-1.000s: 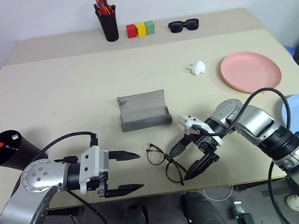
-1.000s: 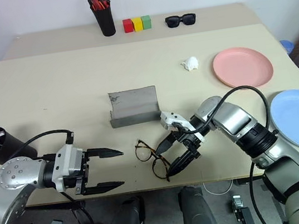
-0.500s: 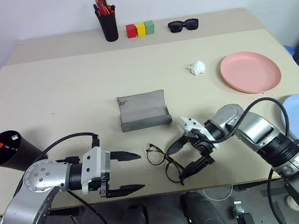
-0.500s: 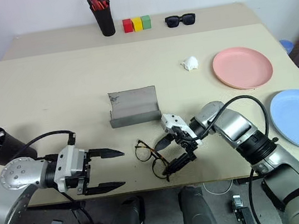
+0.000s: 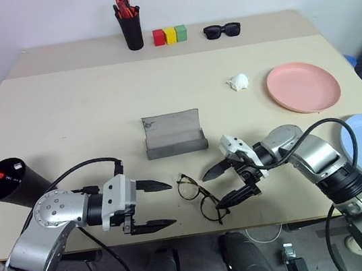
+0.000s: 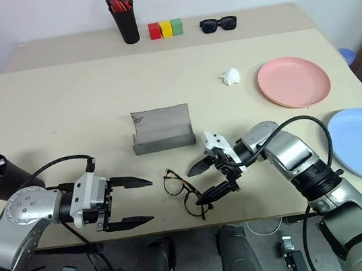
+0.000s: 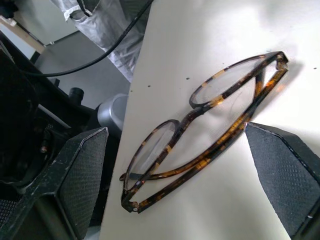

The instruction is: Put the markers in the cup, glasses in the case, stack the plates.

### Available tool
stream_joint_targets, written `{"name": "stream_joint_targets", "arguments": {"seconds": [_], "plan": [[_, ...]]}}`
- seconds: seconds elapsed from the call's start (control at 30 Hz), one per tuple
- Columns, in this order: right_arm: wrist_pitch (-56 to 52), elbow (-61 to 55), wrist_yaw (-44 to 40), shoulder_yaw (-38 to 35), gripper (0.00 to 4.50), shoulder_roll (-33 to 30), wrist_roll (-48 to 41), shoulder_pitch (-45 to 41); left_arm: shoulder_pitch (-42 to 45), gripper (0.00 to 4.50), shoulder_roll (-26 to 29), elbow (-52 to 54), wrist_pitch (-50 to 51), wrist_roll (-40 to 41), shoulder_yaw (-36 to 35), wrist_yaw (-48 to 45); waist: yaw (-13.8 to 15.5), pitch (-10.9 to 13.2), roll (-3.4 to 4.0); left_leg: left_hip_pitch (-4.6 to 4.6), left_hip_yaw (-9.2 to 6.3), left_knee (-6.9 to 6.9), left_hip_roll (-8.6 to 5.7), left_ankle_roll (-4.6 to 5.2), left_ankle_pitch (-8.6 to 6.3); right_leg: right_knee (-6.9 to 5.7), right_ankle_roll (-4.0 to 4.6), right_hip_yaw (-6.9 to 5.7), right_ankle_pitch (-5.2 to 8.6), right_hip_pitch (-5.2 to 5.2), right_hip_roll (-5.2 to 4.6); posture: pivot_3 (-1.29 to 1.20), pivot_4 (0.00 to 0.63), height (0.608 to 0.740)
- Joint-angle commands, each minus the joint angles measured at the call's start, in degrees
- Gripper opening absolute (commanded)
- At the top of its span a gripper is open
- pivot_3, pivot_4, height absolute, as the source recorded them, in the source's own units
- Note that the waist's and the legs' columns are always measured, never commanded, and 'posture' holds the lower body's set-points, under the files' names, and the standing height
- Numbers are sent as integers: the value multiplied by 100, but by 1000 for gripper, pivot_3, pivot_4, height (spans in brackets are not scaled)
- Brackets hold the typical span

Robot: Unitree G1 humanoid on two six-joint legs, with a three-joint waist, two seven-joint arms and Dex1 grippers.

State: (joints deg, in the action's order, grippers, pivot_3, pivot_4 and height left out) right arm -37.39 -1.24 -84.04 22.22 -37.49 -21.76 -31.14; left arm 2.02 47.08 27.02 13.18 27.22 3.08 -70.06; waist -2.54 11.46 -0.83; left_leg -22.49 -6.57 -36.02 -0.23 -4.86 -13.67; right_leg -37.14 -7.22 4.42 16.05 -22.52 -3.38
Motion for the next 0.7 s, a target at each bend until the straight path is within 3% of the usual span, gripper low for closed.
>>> {"name": "stream_joint_targets", "arguments": {"seconds": [0.03, 0.7], "plan": [[-91, -229, -137, 10, 4500, -36, -138, -45, 7, 3455, -1, 33, -83, 28, -37, -15, 1, 0, 0, 0, 0, 0, 0, 0, 0, 0, 2, 0, 1, 0, 0, 0, 150, 740], [-142, -510, -282, 313, 4500, -223, -81, 154, -23, 3455, -7, 83, -74, 24, -39, 29, 0, 0, 0, 0, 0, 0, 0, 0, 0, 1, 5, 0, 3, 0, -1, 0, 150, 740]]}}
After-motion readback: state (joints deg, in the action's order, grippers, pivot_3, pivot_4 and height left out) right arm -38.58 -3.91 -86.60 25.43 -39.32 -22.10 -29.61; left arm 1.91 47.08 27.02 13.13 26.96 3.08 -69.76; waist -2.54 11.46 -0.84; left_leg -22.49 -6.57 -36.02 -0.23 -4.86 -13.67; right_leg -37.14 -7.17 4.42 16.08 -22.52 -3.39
